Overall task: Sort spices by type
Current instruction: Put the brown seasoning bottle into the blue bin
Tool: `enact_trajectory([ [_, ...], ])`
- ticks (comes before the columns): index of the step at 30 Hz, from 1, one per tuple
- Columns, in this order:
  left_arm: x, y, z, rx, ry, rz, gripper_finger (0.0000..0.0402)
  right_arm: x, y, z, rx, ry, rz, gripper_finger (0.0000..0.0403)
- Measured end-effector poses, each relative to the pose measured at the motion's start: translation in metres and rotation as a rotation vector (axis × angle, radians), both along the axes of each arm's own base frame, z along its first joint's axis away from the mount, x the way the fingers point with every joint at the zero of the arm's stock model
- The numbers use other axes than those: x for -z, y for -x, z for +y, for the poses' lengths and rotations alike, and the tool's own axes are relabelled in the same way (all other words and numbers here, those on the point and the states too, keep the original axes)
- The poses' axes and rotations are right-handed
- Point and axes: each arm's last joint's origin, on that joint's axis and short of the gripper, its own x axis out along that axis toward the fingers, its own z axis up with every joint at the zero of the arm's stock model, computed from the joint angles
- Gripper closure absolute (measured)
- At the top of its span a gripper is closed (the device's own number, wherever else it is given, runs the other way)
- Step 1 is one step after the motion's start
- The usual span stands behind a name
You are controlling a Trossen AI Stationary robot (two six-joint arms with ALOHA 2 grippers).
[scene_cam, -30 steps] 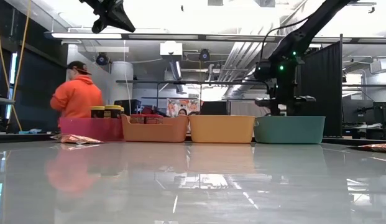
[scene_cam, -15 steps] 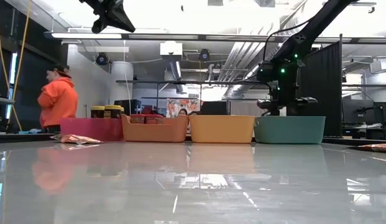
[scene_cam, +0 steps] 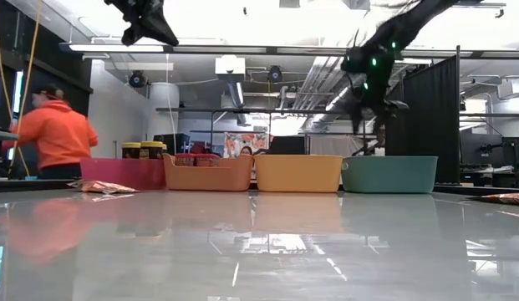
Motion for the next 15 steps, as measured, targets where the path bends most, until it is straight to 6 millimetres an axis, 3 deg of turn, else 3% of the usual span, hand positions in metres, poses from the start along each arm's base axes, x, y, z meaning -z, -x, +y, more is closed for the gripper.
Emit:
enact_trajectory([
  [4, 0.009, 0.001, -0.017, 0.12, 0.072, 0.109, 0.0401, -0.023, -0.024, 0.016, -0.233, 0.033, -0.184, 0.0176],
  [7, 0.019, 0.001, -0.043, 0.281, 0.169, 0.226, 0.0401, -0.028, -0.047, 0.034, -0.374, 0.053, -0.246, 0.0211],
  [9, 0.026, 0.005, -0.067, 0.396, 0.229, 0.349, 0.0401, -0.026, -0.063, 0.048, -0.467, 0.052, -0.241, 0.025],
  [13, 0.039, 0.016, -0.115, 0.572, 0.284, 0.664, 0.0401, -0.016, -0.092, 0.071, -0.624, 0.047, -0.216, 0.0373],
  [15, 0.041, 0.02, -0.138, 0.655, 0.276, 0.715, 0.0402, -0.012, -0.103, 0.078, -0.693, 0.043, -0.219, 0.0387],
])
